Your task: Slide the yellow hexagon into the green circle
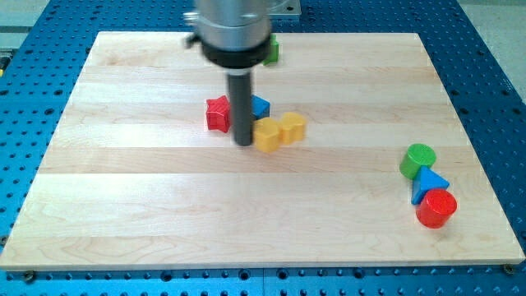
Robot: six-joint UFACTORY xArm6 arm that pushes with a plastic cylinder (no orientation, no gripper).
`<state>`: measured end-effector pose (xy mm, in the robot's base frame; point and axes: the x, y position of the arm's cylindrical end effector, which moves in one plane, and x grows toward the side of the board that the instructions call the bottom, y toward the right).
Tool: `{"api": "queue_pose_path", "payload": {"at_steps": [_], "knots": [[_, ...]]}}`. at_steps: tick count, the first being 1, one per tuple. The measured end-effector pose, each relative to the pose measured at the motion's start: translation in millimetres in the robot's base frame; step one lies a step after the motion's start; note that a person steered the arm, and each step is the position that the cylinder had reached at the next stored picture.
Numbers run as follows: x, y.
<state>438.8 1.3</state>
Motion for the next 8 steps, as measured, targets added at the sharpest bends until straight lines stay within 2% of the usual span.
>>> {"api": "queue_pose_path", "payload": {"at_steps": [2, 3, 5, 6, 8], "knots": [[-0.3, 118.2], [0.9, 106.0], [8.9, 129.3], [15.5, 114.8], [33.3, 123.5]]}}
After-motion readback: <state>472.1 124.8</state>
